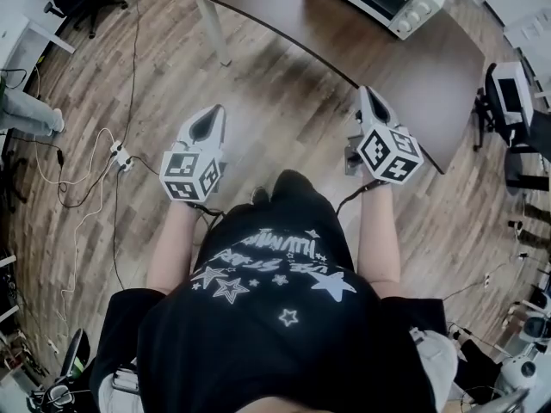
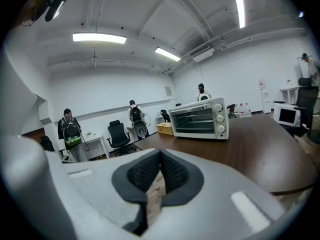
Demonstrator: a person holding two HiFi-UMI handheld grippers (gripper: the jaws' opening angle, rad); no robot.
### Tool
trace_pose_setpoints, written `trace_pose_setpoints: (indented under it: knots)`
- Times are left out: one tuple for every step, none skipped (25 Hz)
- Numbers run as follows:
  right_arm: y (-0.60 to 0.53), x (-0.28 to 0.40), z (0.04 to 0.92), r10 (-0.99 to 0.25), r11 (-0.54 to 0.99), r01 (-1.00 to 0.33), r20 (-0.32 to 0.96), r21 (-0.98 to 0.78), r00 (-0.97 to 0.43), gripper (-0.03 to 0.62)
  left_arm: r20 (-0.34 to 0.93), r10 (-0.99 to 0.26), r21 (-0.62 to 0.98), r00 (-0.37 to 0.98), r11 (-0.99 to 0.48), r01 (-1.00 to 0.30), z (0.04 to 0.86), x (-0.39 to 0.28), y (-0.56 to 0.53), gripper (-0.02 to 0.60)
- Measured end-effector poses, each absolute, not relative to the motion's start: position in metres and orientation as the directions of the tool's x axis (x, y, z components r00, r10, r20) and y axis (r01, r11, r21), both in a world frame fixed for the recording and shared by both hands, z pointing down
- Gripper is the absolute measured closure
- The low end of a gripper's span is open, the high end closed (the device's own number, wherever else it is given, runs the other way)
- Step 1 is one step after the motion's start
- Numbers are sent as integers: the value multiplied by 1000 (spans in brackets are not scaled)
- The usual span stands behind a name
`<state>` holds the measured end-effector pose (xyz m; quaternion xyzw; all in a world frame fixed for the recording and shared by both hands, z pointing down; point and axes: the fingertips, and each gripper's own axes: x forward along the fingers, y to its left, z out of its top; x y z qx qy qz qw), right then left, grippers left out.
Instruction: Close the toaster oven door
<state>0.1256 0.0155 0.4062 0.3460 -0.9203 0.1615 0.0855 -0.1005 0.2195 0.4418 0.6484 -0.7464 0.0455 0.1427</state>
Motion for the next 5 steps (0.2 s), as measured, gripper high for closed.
trace_pose_setpoints:
  knots:
    - [18, 129, 407, -610, 709, -665, 270, -235, -745, 591, 271, -956, 117, -114, 150, -982, 442, -96, 221, 571]
    - [19, 134, 408, -611, 708, -667, 272, -233, -744, 591, 271, -956, 117, -109, 145, -983, 442, -92, 221, 571]
    - [19, 138, 409, -612, 707, -668, 273, -232, -742, 591, 272, -957, 116, -104, 140, -983, 442, -87, 220, 571]
    - [18, 142, 409, -612, 706, -669, 274, -232, -741, 591, 274, -957, 115, -99, 135, -984, 442, -82, 219, 571]
    - [18, 146, 409, -613, 705, -670, 276, -233, -741, 591, 276, -957, 114, -95, 131, -985, 441, -77, 218, 571]
